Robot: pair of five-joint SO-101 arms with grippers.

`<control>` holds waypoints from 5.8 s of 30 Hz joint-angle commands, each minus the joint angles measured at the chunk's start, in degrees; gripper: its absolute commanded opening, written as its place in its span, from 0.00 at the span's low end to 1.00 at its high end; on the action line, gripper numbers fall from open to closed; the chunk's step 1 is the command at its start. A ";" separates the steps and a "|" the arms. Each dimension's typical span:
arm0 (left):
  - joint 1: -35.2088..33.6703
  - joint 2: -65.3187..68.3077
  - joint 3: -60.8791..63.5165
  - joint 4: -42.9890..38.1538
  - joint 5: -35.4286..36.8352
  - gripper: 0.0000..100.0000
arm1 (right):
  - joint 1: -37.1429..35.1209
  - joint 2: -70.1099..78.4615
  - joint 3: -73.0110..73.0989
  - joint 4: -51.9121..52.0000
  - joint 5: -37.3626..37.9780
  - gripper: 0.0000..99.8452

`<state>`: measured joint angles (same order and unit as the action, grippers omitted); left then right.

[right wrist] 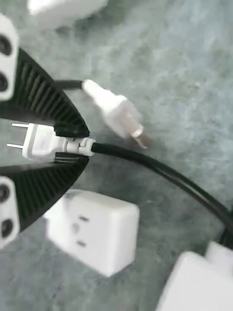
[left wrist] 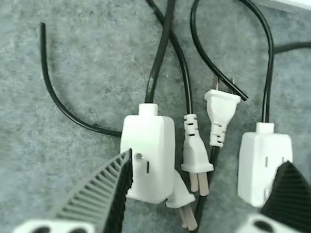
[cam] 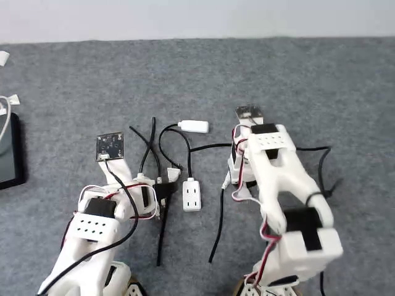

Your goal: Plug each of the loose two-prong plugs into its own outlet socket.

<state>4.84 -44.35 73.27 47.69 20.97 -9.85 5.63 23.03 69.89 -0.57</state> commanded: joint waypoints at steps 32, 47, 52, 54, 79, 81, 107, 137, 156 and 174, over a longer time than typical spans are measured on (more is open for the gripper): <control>-2.64 32.97 -23.60 9.41 -34.99 0.01 | -31.87 -40.66 -4.75 3.65 3.16 0.01; 0.09 33.23 -23.43 13.89 -43.60 0.01 | -33.63 -39.78 0.44 0.13 3.43 0.01; 0.09 33.14 -23.34 14.15 -44.92 0.01 | -33.45 -39.52 1.23 -1.45 3.43 0.01; 0.09 31.91 -22.73 14.15 -44.92 0.01 | -32.31 -38.46 2.29 -2.95 3.25 0.01; -4.04 14.33 -11.38 2.11 -28.57 0.01 | -25.01 -30.20 9.76 -14.11 -3.87 0.01; -5.01 14.33 -11.38 0.97 -26.46 0.01 | -24.84 -29.23 13.89 -19.12 -5.63 0.01; -6.59 14.51 -12.53 1.05 -25.93 0.01 | -23.34 -36.70 23.38 -22.46 -8.00 0.01; -6.51 14.77 -12.53 1.05 -26.02 0.01 | -22.64 -36.70 26.90 -26.77 -9.67 0.01; -6.68 14.77 -12.53 1.05 -26.02 0.01 | -22.99 -36.70 35.60 -31.78 -3.96 0.01; -6.68 14.77 -12.62 1.05 -26.02 0.01 | -29.41 -36.70 38.68 -26.68 5.45 0.01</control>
<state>-1.67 -28.70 62.81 49.80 -5.49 -39.03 -30.33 62.42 42.81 4.18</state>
